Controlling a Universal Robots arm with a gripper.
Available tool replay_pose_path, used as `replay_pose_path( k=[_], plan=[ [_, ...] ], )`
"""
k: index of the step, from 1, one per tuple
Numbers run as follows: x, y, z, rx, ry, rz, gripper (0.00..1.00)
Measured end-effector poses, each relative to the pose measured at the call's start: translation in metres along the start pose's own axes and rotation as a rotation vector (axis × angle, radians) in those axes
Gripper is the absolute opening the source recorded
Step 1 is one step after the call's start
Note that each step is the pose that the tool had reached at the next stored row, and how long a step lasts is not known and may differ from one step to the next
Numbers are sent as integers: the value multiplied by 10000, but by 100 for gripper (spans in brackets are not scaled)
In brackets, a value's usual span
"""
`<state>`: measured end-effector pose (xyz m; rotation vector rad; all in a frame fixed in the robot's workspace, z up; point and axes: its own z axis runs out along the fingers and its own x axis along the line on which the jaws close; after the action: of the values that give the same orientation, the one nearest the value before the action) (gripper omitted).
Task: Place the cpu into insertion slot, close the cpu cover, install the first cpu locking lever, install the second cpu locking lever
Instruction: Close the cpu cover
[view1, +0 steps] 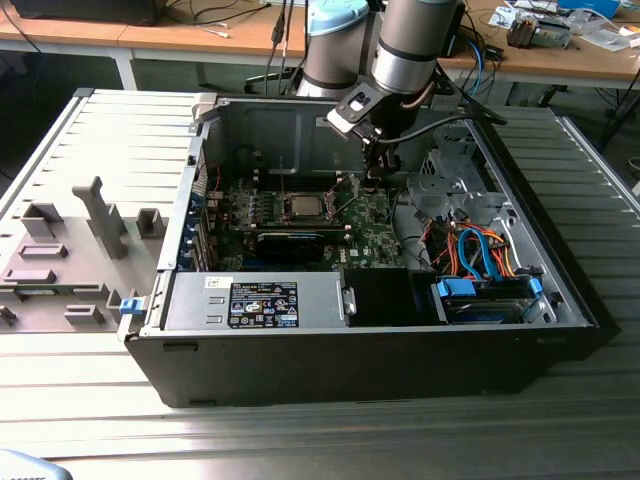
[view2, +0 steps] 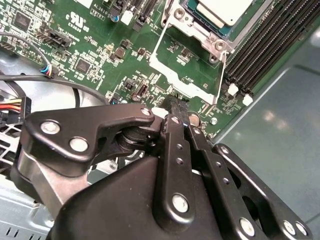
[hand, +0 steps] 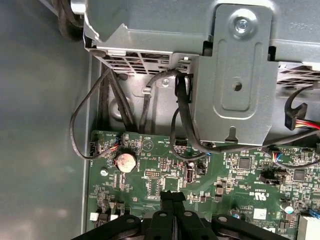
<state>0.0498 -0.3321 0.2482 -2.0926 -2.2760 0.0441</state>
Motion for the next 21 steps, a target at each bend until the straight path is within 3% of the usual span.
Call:
replay_pose_path(
  k=[7,11,21],
  plan=[
    [3,-24,3,-1,3,0,11],
    [9,-101,7,-5,2,0,11],
    [16,-199,13,-7,2,0,11]
  ],
)
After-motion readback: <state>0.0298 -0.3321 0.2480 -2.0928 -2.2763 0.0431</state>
